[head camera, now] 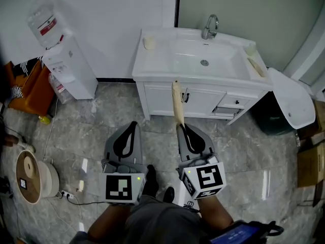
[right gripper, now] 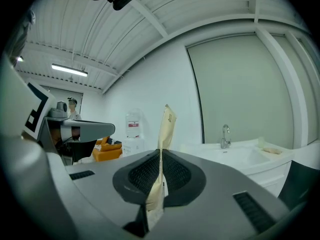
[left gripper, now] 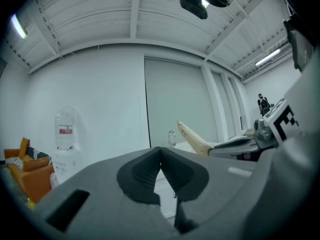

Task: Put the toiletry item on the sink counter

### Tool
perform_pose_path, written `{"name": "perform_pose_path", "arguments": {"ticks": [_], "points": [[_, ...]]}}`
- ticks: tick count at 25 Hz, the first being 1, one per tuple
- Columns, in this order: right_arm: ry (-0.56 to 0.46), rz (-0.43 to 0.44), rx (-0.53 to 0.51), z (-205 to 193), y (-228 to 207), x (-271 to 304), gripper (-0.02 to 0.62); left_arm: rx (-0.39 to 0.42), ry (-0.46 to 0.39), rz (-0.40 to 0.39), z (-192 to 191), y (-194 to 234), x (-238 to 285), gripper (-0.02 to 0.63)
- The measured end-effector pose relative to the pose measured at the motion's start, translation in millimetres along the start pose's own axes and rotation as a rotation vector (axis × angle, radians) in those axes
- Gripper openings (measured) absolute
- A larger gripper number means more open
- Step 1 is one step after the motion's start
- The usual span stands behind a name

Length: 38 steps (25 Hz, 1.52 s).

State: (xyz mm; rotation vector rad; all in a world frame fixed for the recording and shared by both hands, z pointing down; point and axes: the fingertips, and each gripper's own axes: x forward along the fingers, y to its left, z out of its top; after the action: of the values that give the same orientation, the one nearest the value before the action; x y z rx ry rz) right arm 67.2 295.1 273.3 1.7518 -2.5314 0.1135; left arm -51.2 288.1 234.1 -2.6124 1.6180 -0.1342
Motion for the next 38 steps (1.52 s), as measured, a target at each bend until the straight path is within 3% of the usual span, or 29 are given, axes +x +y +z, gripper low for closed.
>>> {"name": "perform_pose_path", "arguments": {"ticks": [10,22,38], "points": [[0.042,-0.015,-0.010,-3,-15,91,0.020,-0.035,0.009,-0.028,-15,56,79,0.012],[-0.057,-0.064,-0.069,50,-16,161,0.020,-0.025,-0.103,-0.055,19,117,130,0.012],[0.030,-0.105,-0.038,21,-59,209,0.018,-0.044,-0.017,-0.091,-18,122,202,0.012]]}}
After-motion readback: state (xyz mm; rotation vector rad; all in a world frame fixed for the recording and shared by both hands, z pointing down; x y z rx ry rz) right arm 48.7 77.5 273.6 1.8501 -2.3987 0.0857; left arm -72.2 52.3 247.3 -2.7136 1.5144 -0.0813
